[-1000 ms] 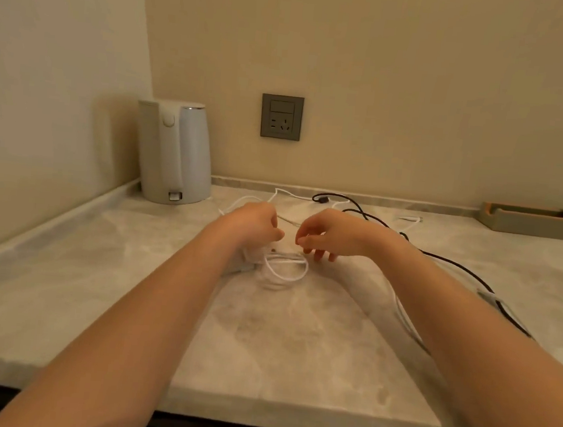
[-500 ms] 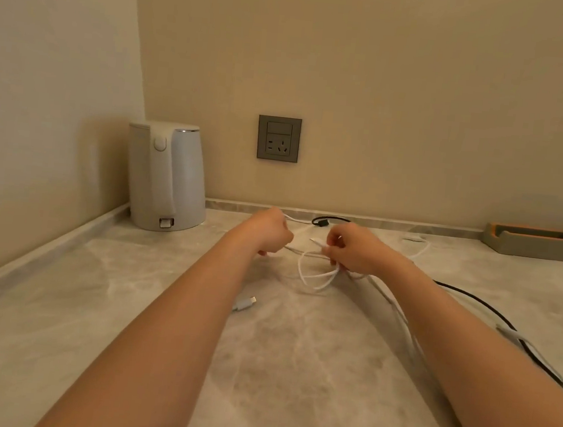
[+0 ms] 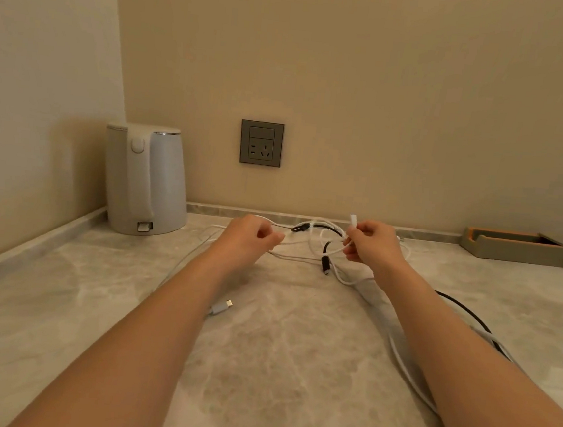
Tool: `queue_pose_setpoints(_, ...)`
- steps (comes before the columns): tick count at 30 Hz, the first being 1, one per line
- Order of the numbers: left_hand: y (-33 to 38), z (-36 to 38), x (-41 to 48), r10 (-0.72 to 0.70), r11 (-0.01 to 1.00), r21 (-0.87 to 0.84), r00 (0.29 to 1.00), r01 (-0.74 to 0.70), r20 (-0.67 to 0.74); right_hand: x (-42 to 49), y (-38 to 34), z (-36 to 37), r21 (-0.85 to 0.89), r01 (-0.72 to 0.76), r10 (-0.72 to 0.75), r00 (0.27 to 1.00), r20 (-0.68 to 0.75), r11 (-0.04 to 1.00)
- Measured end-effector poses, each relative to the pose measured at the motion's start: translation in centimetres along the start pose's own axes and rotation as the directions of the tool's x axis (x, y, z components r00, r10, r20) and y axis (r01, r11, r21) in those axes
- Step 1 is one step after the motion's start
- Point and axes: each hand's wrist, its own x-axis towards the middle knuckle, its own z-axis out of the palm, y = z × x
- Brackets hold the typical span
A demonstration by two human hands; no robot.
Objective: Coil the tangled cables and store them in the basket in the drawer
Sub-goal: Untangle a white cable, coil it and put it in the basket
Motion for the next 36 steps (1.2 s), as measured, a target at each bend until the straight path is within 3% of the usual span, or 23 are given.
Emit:
queue_pose_setpoints(8, -2.7, -0.8, 0.3, -0.139, 0.963, 0.218, 0.984, 0.160, -0.110, 0.1, -0.6, -1.1, 0.404, -0.161, 0.197, 0.979, -0.049, 0.900)
queue_pose_setpoints(13, -2.6, -0.6, 0.2, -0.157, 0.947, 0.251, 0.971, 0.200, -0.182, 0.5, -0.7, -1.3, 0.669, -0.102, 0.300, 0.936, -0.187, 0.736)
queue_pose_setpoints(18, -2.5, -0.7, 0.2, -0.194, 0.924, 0.273, 0.944, 0.267, -0.267, 0.4, -0.7, -1.4, 0.737, -0.032, 0.331, 0.906, -0.264, 0.675)
queue_pose_setpoints(20, -2.4, -0.8, 0.2, -0.190, 0.907, 0.306, 0.930, 0.289, -0.314, 0.2, -0.8, -1.5, 0.734, -0.064, 0.295, 0.937, -0.189, 0.676)
queue_pose_setpoints(23, -2.5, -0.9, 0.1, -0.166, 0.903, 0.335, 0.937, 0.269, -0.306, -0.7, -1.5, -1.3, 0.668, -0.185, 0.193, 0.979, 0.063, 0.721)
queue_pose_setpoints(26, -2.5, -0.7, 0.4, -0.115, 0.937, 0.292, 0.958, 0.193, -0.262, -1.7, -2.4, -0.3, 0.606, -0.268, 0.162, 0.961, 0.224, 0.749)
queue_pose_setpoints(29, -2.2, -0.4, 0.5, -0.034, 0.984, 0.160, 0.962, 0.080, -0.272, -2.4, -3.0, 0.8, 0.654, -0.309, 0.174, 0.948, 0.265, 0.690)
queue_pose_setpoints(34, -0.2, -0.7, 0.1, -0.010, 1.000, -0.009, 0.893, 0.006, -0.450, -2.3, -3.2, 1.3, 0.821, -0.179, 0.218, 0.974, 0.068, 0.542)
queue_pose_setpoints(36, 0.5, -0.9, -0.3, -0.038, 0.997, -0.070, 0.912, 0.010, -0.408, -2.4, -3.3, 1.2, 0.839, -0.122, 0.204, 0.979, 0.014, 0.530)
